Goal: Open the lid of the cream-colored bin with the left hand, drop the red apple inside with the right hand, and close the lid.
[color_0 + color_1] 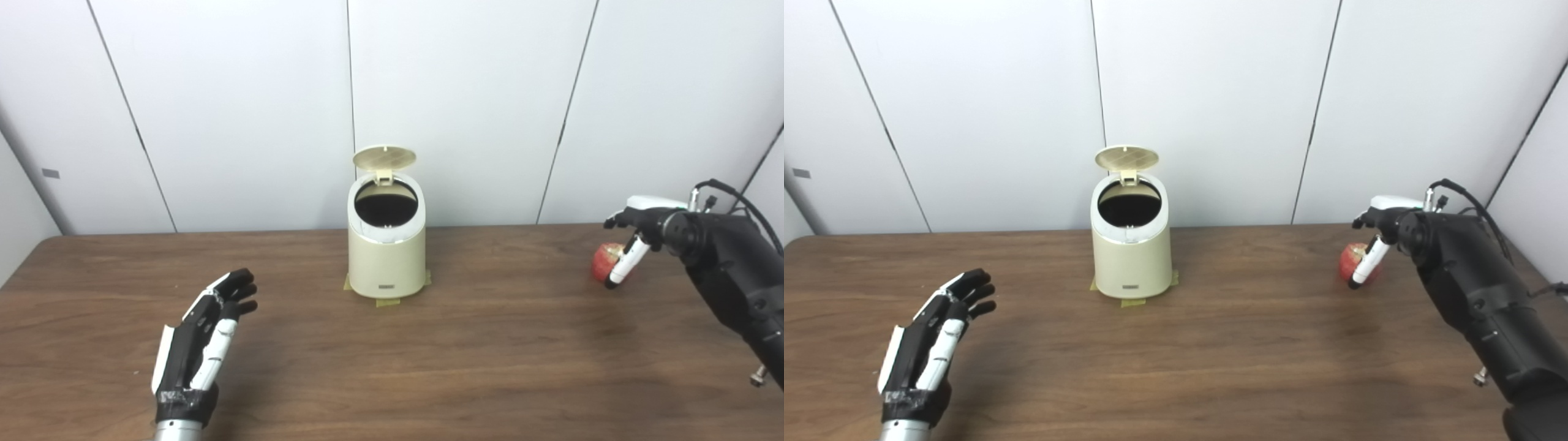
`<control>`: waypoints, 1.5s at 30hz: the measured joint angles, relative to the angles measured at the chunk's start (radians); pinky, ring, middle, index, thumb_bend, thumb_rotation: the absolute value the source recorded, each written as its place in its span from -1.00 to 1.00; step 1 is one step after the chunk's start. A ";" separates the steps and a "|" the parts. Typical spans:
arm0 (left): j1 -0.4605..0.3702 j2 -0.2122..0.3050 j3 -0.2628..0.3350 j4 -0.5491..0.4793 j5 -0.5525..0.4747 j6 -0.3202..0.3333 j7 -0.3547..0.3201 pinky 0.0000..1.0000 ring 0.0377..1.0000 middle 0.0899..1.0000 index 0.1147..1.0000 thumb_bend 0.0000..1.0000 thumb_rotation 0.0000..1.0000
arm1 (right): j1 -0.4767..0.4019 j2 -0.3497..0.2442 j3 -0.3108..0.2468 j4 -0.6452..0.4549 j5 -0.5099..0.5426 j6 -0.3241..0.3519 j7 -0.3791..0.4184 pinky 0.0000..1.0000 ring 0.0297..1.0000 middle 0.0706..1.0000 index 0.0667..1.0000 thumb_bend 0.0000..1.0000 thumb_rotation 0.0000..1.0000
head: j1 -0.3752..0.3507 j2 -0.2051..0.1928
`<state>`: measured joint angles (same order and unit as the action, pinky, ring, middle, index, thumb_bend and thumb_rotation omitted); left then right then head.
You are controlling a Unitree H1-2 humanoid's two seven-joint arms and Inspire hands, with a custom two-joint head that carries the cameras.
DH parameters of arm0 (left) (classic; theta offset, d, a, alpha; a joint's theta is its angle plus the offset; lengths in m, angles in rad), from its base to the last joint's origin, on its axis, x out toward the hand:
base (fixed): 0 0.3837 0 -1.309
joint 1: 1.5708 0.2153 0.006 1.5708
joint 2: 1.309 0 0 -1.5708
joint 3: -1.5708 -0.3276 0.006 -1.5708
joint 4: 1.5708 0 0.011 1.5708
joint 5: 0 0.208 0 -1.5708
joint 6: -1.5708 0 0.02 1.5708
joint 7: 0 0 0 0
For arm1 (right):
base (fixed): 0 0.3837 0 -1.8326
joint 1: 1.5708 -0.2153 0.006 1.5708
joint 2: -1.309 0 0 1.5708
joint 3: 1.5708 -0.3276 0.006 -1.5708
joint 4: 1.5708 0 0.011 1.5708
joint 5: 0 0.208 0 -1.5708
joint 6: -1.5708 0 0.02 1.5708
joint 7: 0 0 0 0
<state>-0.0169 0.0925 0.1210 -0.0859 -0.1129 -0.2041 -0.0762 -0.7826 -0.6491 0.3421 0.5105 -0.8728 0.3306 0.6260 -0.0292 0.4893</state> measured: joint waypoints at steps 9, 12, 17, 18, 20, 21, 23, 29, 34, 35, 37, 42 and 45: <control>0.011 0.001 -0.006 -0.026 0.000 -0.006 -0.002 0.48 0.61 0.62 0.53 0.22 0.30 | 0.004 0.006 0.048 -0.056 -0.007 0.037 0.003 0.42 0.72 0.86 0.77 0.84 -0.57 | 0.011 0.008; 0.017 0.001 -0.005 -0.030 -0.001 -0.006 -0.002 0.48 0.61 0.62 0.53 0.20 0.29 | 0.004 0.007 0.056 -0.041 -0.005 0.020 -0.018 0.39 0.73 0.85 0.78 0.84 -0.56 | 0.014 0.011; 0.024 0.000 -0.006 -0.040 -0.001 -0.004 0.003 0.49 0.63 0.63 0.53 0.16 0.26 | 0.003 0.014 0.055 0.028 0.027 -0.002 -0.056 0.30 0.69 0.83 0.74 0.83 -0.65 | 0.015 0.018; 0.026 0.000 -0.006 -0.046 0.000 -0.003 0.003 0.49 0.63 0.63 0.53 0.16 0.27 | 0.003 0.015 0.057 0.046 0.030 -0.011 -0.064 0.30 0.69 0.84 0.73 0.81 -0.66 | 0.015 0.018; 0.028 0.000 -0.006 -0.055 0.002 -0.003 0.003 0.48 0.63 0.63 0.53 0.16 0.27 | 0.003 0.016 0.065 0.066 0.030 -0.018 -0.068 0.24 0.67 0.86 0.71 0.79 -0.66 | 0.017 0.018; 0.028 0.000 -0.006 -0.056 0.003 -0.003 0.003 0.48 0.63 0.63 0.53 0.17 0.28 | 0.003 0.016 0.071 0.069 0.030 -0.020 -0.068 0.21 0.65 0.85 0.70 0.79 -0.64 | 0.017 0.020; 0.028 0.000 -0.006 -0.056 0.004 -0.003 0.004 0.46 0.62 0.62 0.53 0.18 0.28 | 0.002 0.015 0.087 0.072 0.028 -0.023 -0.067 0.19 0.65 0.85 0.71 0.77 -0.61 | 0.015 0.021; 0.028 -0.001 -0.005 -0.063 0.004 0.000 0.008 0.45 0.61 0.61 0.52 0.21 0.29 | 0.001 0.006 0.125 0.053 0.017 -0.047 -0.056 0.21 0.59 0.73 0.67 0.72 -0.59 | 0.012 0.021; 0.030 -0.001 -0.007 -0.063 0.011 0.001 0.007 0.45 0.61 0.62 0.52 0.21 0.30 | -0.002 0.007 0.149 0.059 -0.010 -0.065 -0.071 0.05 0.33 0.54 0.67 0.65 -0.73 | 0.009 0.023; 0.030 -0.001 -0.007 -0.063 0.012 0.001 0.007 0.46 0.61 0.61 0.51 0.23 0.30 | -0.002 0.007 0.151 0.064 -0.014 -0.068 -0.087 -0.02 0.26 0.47 0.62 0.62 -0.82 | 0.008 0.023; 0.031 0.000 -0.008 -0.063 0.017 0.002 0.007 0.46 0.61 0.60 0.51 0.23 0.31 | -0.001 0.007 0.151 0.072 -0.024 -0.067 -0.121 -0.10 0.11 0.15 0.40 0.36 -0.95 | 0.006 0.025; 0.035 0.000 -0.014 -0.064 0.018 0.005 0.002 0.46 0.60 0.60 0.50 0.22 0.25 | 0.016 0.028 0.140 0.101 -0.055 -0.050 -0.264 -0.27 -0.08 -0.14 -0.07 0.07 -1.00 | 0.006 0.025; 0.035 0.000 -0.015 -0.064 0.018 0.005 0.002 0.44 0.60 0.61 0.51 0.21 0.23 | 0.028 0.040 0.135 0.102 -0.067 -0.044 -0.336 -0.33 -0.13 -0.19 -0.08 0.06 -1.00 | 0.003 0.025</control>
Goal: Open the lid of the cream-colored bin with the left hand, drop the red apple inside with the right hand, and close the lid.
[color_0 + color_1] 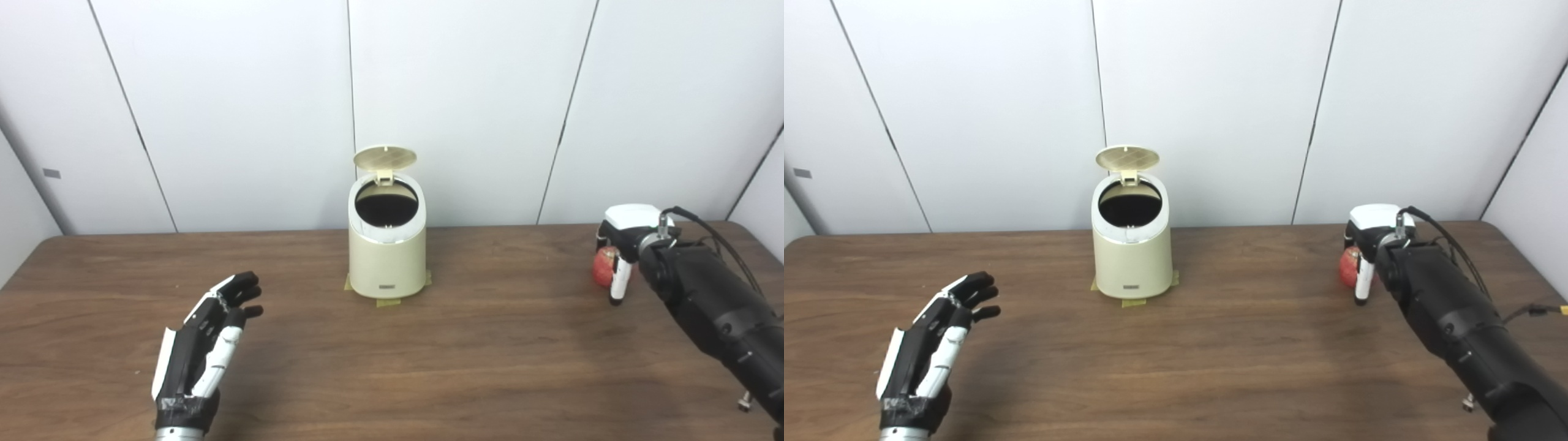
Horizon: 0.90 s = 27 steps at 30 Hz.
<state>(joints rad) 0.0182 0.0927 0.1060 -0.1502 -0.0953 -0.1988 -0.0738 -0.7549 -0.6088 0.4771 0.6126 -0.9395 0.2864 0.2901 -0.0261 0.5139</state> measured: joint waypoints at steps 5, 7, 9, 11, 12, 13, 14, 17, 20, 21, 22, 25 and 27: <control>0.001 0.001 -0.002 0.000 0.000 0.000 -0.001 0.46 0.60 0.61 0.52 0.19 0.25 | 0.016 0.002 -0.020 -0.007 0.003 0.002 -0.046 -0.38 -0.19 -0.24 -0.06 0.05 -1.00 | -0.005 0.002; 0.001 0.002 -0.003 0.000 0.000 0.000 -0.003 0.46 0.60 0.61 0.52 0.18 0.23 | 0.017 0.006 -0.031 -0.007 0.014 0.006 -0.048 -0.38 -0.20 -0.24 -0.06 0.06 -1.00 | -0.005 0.000; 0.001 0.002 -0.003 0.000 0.000 0.000 -0.003 0.46 0.60 0.62 0.52 0.19 0.23 | 0.017 0.009 -0.039 -0.010 0.018 0.010 -0.048 -0.37 -0.20 -0.25 -0.06 0.05 -1.00 | -0.005 -0.002; 0.001 0.002 -0.003 0.000 -0.001 0.000 -0.004 0.46 0.61 0.62 0.52 0.18 0.22 | 0.017 0.010 -0.039 -0.014 0.018 0.014 -0.048 -0.35 -0.21 -0.27 -0.06 0.05 -1.00 | -0.005 -0.002; 0.001 0.002 -0.003 0.000 -0.001 0.000 -0.004 0.46 0.61 0.62 0.52 0.17 0.24 | 0.017 0.011 -0.039 -0.022 0.017 0.022 -0.044 -0.41 -0.27 -0.28 -0.06 0.05 -1.00 | -0.005 -0.002; 0.001 0.002 -0.003 0.000 -0.001 0.000 -0.005 0.46 0.61 0.62 0.52 0.17 0.24 | 0.024 0.011 -0.041 -0.051 0.016 0.032 -0.036 -0.44 -0.29 -0.29 -0.06 0.05 -1.00 | -0.005 -0.002; 0.002 0.003 -0.003 0.000 -0.001 0.000 -0.005 0.47 0.61 0.62 0.52 0.17 0.24 | 0.035 0.011 -0.051 -0.103 0.018 0.043 -0.029 -0.45 -0.31 -0.29 -0.06 0.05 -1.00 | -0.005 -0.002; 0.001 0.006 -0.004 0.000 -0.001 0.000 -0.007 0.48 0.62 0.63 0.52 0.16 0.24 | 0.066 0.019 -0.083 -0.277 0.039 0.058 -0.007 -0.40 -0.26 -0.29 -0.05 0.05 -1.00 | -0.006 -0.002; 0.001 0.005 -0.005 0.000 0.000 0.000 -0.007 0.47 0.61 0.62 0.51 0.14 0.22 | 0.082 0.014 -0.067 -0.415 0.028 0.017 0.019 -0.40 -0.29 -0.26 -0.10 0.06 -1.00 | -0.008 -0.002; 0.002 0.005 -0.004 0.000 0.001 0.000 -0.006 0.46 0.61 0.62 0.51 0.16 0.23 | 0.090 0.009 -0.064 -0.472 0.029 0.001 0.032 -0.39 -0.28 -0.24 -0.11 0.06 -1.00 | -0.008 -0.002; 0.002 0.005 -0.004 0.000 0.002 0.000 -0.005 0.46 0.62 0.63 0.52 0.18 0.25 | 0.102 0.009 -0.068 -0.539 0.041 -0.014 0.048 -0.43 -0.30 -0.24 -0.11 0.06 -1.00 | -0.006 -0.003; 0.001 0.005 -0.004 0.000 0.006 0.000 -0.001 0.46 0.61 0.62 0.52 0.15 0.27 | 0.117 0.032 -0.084 -0.692 0.060 -0.063 0.056 -0.42 -0.25 -0.08 -0.15 0.05 -1.00 | -0.005 -0.005; -0.001 0.003 -0.007 0.000 0.010 -0.001 -0.001 0.46 0.60 0.60 0.51 0.14 0.28 | 0.112 0.044 -0.080 -0.755 0.039 -0.093 0.060 -0.40 -0.21 0.01 -0.17 0.04 -1.00 | -0.003 -0.005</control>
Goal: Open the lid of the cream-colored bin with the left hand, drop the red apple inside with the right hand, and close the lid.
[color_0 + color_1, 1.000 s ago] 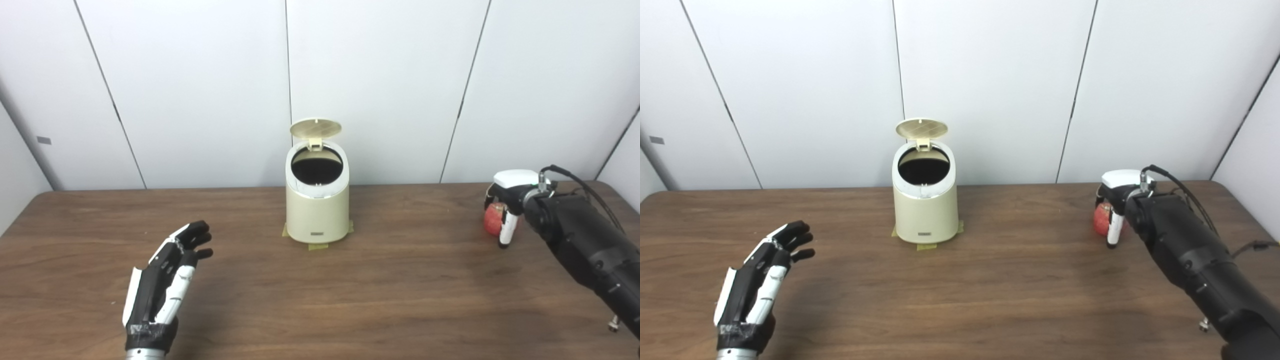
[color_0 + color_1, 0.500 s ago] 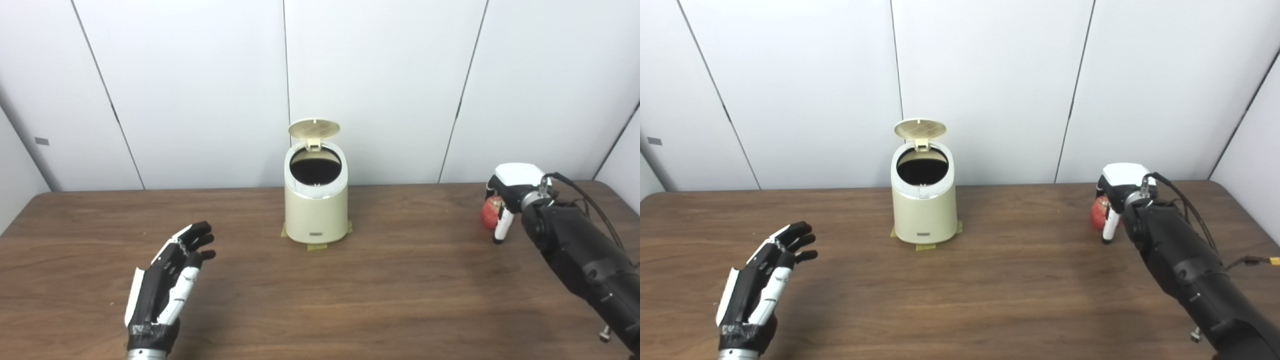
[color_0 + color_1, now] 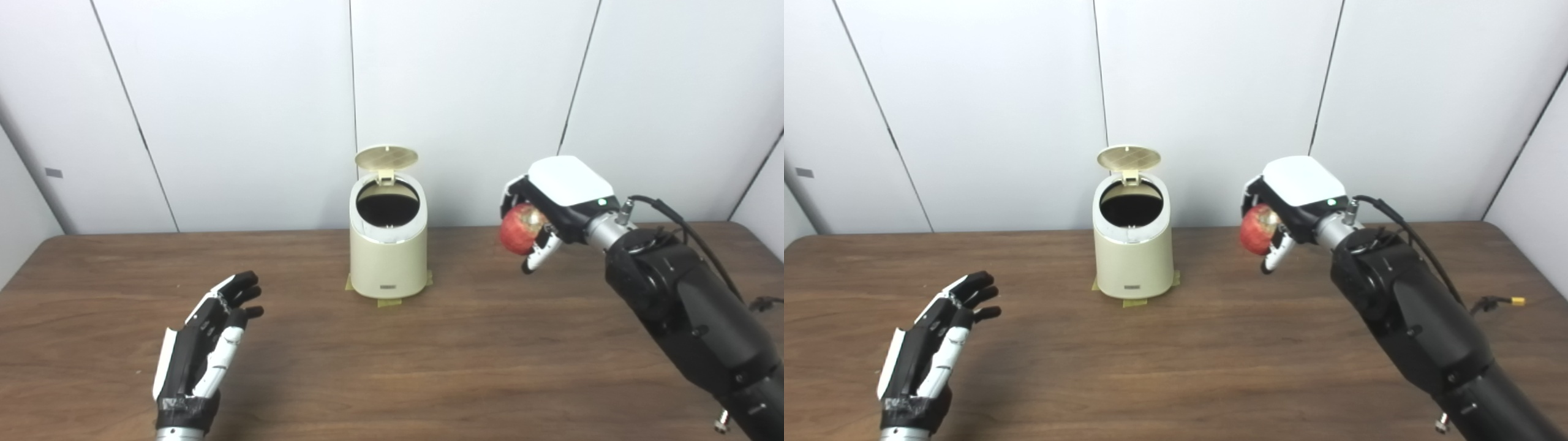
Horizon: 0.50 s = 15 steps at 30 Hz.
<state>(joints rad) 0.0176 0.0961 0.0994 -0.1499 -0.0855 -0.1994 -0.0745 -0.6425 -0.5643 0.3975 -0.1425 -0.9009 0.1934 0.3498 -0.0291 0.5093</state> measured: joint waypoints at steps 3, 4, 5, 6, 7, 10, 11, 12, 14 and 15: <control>0.000 0.000 0.000 0.000 0.004 0.000 0.001 0.47 0.60 0.60 0.51 0.16 0.27 | -0.012 0.027 0.001 -0.037 -0.021 -0.042 0.003 -0.50 -0.23 -0.05 -0.10 0.04 -1.00 | 0.002 -0.003; 0.000 -0.001 0.000 0.000 0.004 0.000 0.001 0.47 0.60 0.61 0.51 0.16 0.27 | -0.015 0.038 0.001 -0.043 -0.024 -0.051 0.005 -0.42 -0.21 -0.03 -0.11 0.03 -1.00 | 0.002 -0.003; 0.000 -0.002 0.000 0.000 0.003 0.000 0.001 0.46 0.61 0.62 0.52 0.16 0.27 | -0.017 0.052 0.002 -0.054 -0.028 -0.060 0.008 -0.33 -0.18 0.00 -0.14 0.03 -1.00 | 0.003 -0.005; 0.000 -0.003 0.000 0.000 0.003 0.000 0.001 0.46 0.61 0.62 0.52 0.15 0.27 | -0.020 0.066 0.002 -0.068 -0.035 -0.067 0.010 -0.30 -0.17 0.02 -0.15 0.03 -1.00 | 0.005 -0.005; 0.000 -0.004 0.000 0.000 0.003 0.000 0.001 0.45 0.60 0.62 0.52 0.15 0.27 | -0.025 0.080 0.002 -0.080 -0.042 -0.077 0.013 -0.28 -0.15 0.02 -0.17 0.03 -1.00 | 0.005 -0.006; -0.001 -0.007 -0.001 0.000 0.002 0.000 0.001 0.48 0.61 0.62 0.51 0.13 0.25 | -0.050 0.136 0.002 -0.109 -0.049 -0.091 0.025 -0.27 -0.14 0.03 -0.20 0.03 -1.00 | 0.005 -0.008; -0.002 -0.008 -0.001 0.000 0.002 0.000 0.001 0.48 0.61 0.62 0.51 0.13 0.24 | -0.060 0.153 0.002 -0.111 -0.051 -0.091 0.035 -0.28 -0.14 0.03 -0.19 0.03 -1.00 | 0.005 -0.008; -0.002 -0.010 -0.001 0.000 0.002 0.000 0.001 0.48 0.61 0.63 0.52 0.12 0.25 | -0.071 0.170 0.002 -0.110 -0.059 -0.091 0.046 -0.28 -0.14 0.03 -0.18 0.03 -1.00 | 0.005 -0.008; -0.002 -0.012 -0.001 0.000 0.002 0.000 0.001 0.48 0.62 0.64 0.52 0.12 0.25 | -0.087 0.197 0.002 -0.098 -0.073 -0.101 0.046 -0.24 -0.15 0.02 -0.18 0.03 -1.00 | 0.008 -0.008; -0.002 -0.012 -0.001 0.000 0.002 0.000 0.001 0.48 0.62 0.64 0.53 0.13 0.26 | -0.094 0.213 -0.002 -0.080 -0.072 -0.106 0.037 -0.23 -0.16 0.02 -0.17 0.03 -1.00 | 0.009 -0.008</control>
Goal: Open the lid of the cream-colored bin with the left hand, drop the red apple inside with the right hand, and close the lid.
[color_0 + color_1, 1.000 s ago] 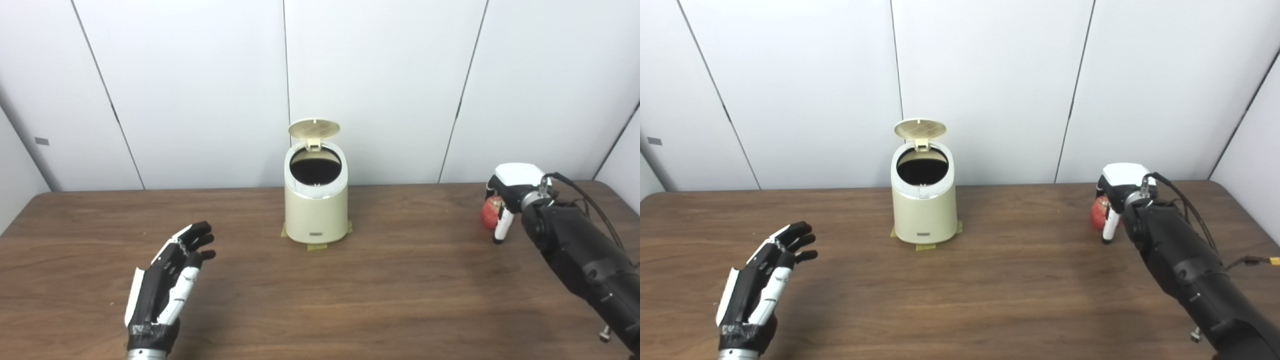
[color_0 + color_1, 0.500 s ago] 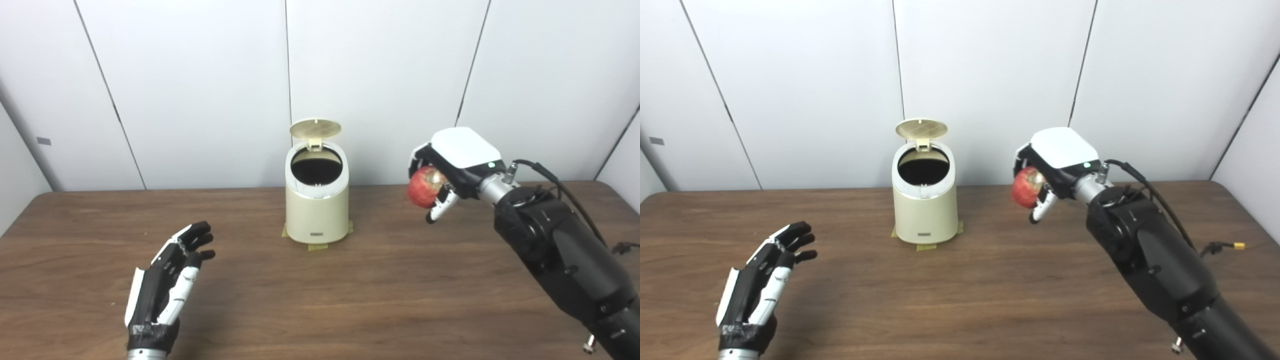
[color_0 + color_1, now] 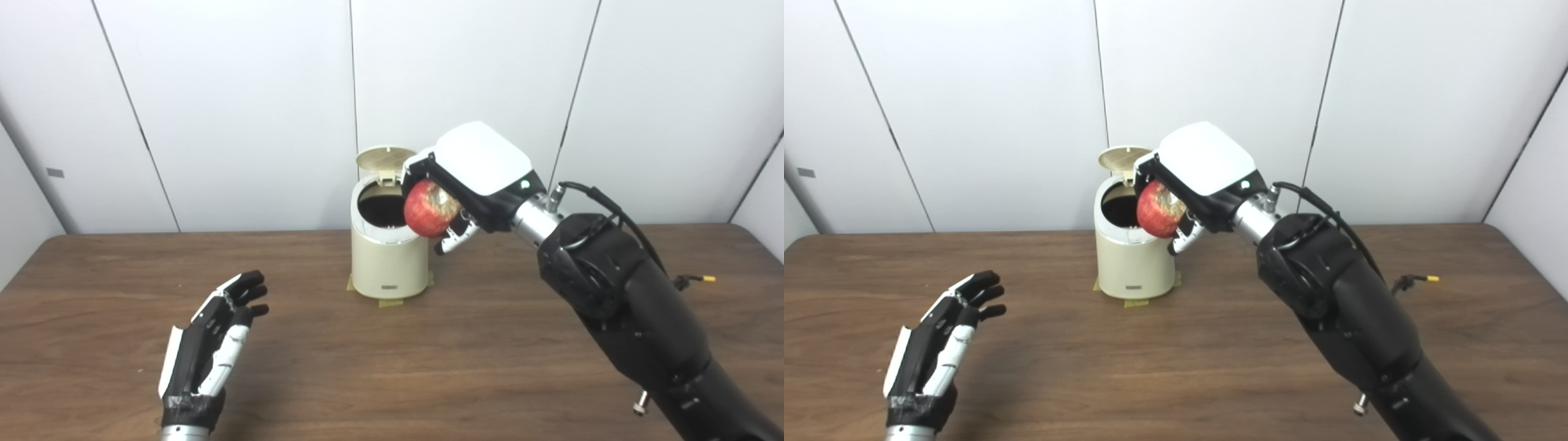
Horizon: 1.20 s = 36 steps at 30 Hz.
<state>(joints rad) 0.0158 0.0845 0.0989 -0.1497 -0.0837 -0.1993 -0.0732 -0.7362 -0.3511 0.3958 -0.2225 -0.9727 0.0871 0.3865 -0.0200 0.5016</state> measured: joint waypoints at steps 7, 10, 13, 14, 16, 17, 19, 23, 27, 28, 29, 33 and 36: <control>0.000 -0.001 0.000 0.000 0.000 0.001 0.001 0.49 0.63 0.63 0.53 0.15 0.25 | -0.004 0.129 -0.033 0.154 -0.031 0.025 -0.102 -0.51 -0.26 -0.09 -0.11 0.04 -1.00 | 0.000 0.000; 0.000 -0.003 0.000 0.000 0.001 0.001 0.001 0.48 0.63 0.64 0.53 0.14 0.25 | -0.010 0.154 -0.038 0.210 -0.032 0.011 -0.178 -0.52 -0.28 -0.04 -0.12 0.03 -1.00 | 0.003 0.002; 0.000 -0.003 0.000 0.000 0.000 0.001 0.001 0.46 0.62 0.64 0.53 0.13 0.24 | -0.023 0.164 -0.035 0.280 -0.033 -0.017 -0.255 -0.49 -0.26 0.03 -0.12 0.02 -1.00 | 0.002 0.003; 0.000 -0.003 0.000 0.000 0.000 0.001 0.001 0.46 0.62 0.64 0.53 0.13 0.24 | -0.026 0.164 -0.033 0.301 -0.035 -0.021 -0.276 -0.48 -0.25 0.04 -0.12 0.02 -1.00 | 0.003 0.003; 0.000 -0.004 0.000 0.000 0.000 0.001 0.001 0.46 0.62 0.63 0.53 0.14 0.23 | -0.032 0.164 -0.019 0.343 -0.050 -0.035 -0.321 -0.50 -0.28 0.04 -0.12 0.02 -1.00 | 0.003 0.002; 0.000 -0.004 0.000 0.000 0.000 0.002 0.001 0.47 0.63 0.63 0.53 0.13 0.23 | -0.037 0.164 -0.008 0.372 -0.063 -0.050 -0.350 -0.51 -0.28 0.04 -0.12 0.02 -1.00 | 0.003 0.002; 0.000 -0.007 0.000 0.000 0.000 0.003 0.002 0.46 0.62 0.63 0.53 0.13 0.23 | -0.045 0.158 0.015 0.413 -0.080 -0.071 -0.395 -0.51 -0.29 0.05 -0.13 0.02 -1.00 | 0.005 0.002; 0.000 -0.009 0.000 0.000 0.000 0.003 0.003 0.46 0.62 0.63 0.52 0.13 0.24 | -0.046 0.156 0.035 0.453 -0.095 -0.098 -0.433 -0.48 -0.27 0.04 -0.12 0.02 -1.00 | 0.002 0.000; 0.000 -0.009 0.000 0.000 0.001 0.005 0.003 0.48 0.63 0.63 0.52 0.14 0.24 | -0.049 0.155 0.041 0.488 -0.103 -0.102 -0.458 -0.45 -0.26 0.05 -0.14 0.02 -1.00 | 0.003 -0.002; 0.000 -0.009 0.000 0.000 0.002 0.005 0.003 0.48 0.63 0.63 0.52 0.13 0.24 | -0.049 0.155 0.043 0.498 -0.105 -0.103 -0.465 -0.44 -0.25 0.05 -0.14 0.02 -1.00 | 0.005 -0.002; 0.000 -0.009 0.000 0.000 0.002 0.006 0.003 0.48 0.63 0.63 0.52 0.13 0.24 | -0.049 0.155 0.045 0.506 -0.106 -0.103 -0.466 -0.43 -0.25 0.05 -0.14 0.02 -1.00 | 0.005 -0.002; -0.001 -0.009 -0.002 0.000 0.009 0.017 0.003 0.48 0.63 0.64 0.53 0.16 0.27 | -0.050 0.153 0.051 0.515 -0.111 -0.104 -0.483 -0.46 -0.27 0.02 -0.11 0.02 -1.00 | 0.005 0.000; 0.000 -0.009 -0.001 -0.006 0.009 0.025 0.004 0.48 0.63 0.64 0.53 0.15 0.26 | -0.050 0.153 0.053 0.518 -0.111 -0.103 -0.490 -0.47 -0.28 -0.01 -0.11 0.03 -1.00 | 0.003 0.000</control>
<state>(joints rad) 0.0155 0.0758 0.0974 -0.1558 -0.0745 -0.1747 -0.0695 -0.7864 -0.1978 0.4483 0.2951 -1.0833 -0.0162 -0.1035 -0.0169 0.5016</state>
